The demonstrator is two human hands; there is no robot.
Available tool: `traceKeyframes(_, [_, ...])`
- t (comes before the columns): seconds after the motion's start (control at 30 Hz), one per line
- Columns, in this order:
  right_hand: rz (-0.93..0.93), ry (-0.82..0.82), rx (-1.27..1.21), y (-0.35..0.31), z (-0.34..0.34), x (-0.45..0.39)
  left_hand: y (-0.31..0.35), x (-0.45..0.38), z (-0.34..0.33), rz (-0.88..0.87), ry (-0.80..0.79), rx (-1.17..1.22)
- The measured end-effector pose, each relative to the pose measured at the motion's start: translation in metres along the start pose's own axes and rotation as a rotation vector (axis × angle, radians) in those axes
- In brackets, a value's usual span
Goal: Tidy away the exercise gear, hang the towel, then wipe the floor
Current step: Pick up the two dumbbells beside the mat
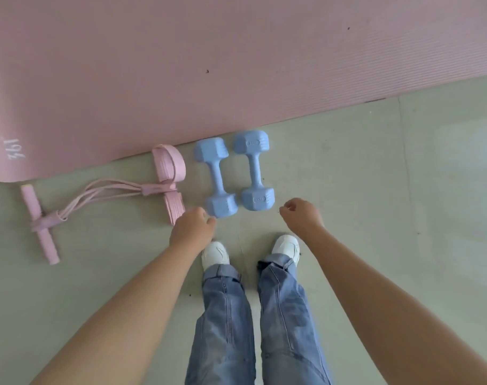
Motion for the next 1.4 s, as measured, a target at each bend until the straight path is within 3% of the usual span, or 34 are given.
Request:
traceKeyframes(0.33, [0.136,0.057,-0.066,-0.03,-0.094,-0.201,0.002,-0.216,-0.084,0.086,0.127,0.397])
traceKeyframes(0.53, [0.033,0.057,-0.475,-0.042,-0.106,-0.269,-0.002,-0.281,-0.102,0.155,0.224,0.909])
traceKeyframes(0.63, [-0.001,0.052,-0.533,-0.041,-0.107,-0.272,-0.003,-0.284,-0.102,0.152,0.221,0.975])
traceKeyframes(0.83, [-0.076,0.048,-0.502,0.0,-0.099,-0.232,-0.008,-0.235,-0.097,0.219,0.202,0.937])
traceKeyframes(1.07, [-0.184,-0.014,-0.517,0.054,-0.061,-0.114,0.005,-0.112,-0.085,0.276,0.134,0.862])
traceKeyframes(1.2, [-0.21,-0.033,-0.563,0.069,-0.018,-0.042,0.036,-0.031,-0.065,0.245,0.16,0.773])
traceKeyframes(1.4, [-0.214,0.003,-0.752,0.09,0.059,0.048,0.115,0.073,-0.031,0.049,0.06,0.645])
Point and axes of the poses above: each hand's wrist, its own x-axis away from the middle knuckle, its own z-axis out of the back of the hand, y = z × x, the point moved 8 cm from there along -x, towards the middle knuckle, and after that the axes turned 2 degrees about x, right-handed, at the moved point
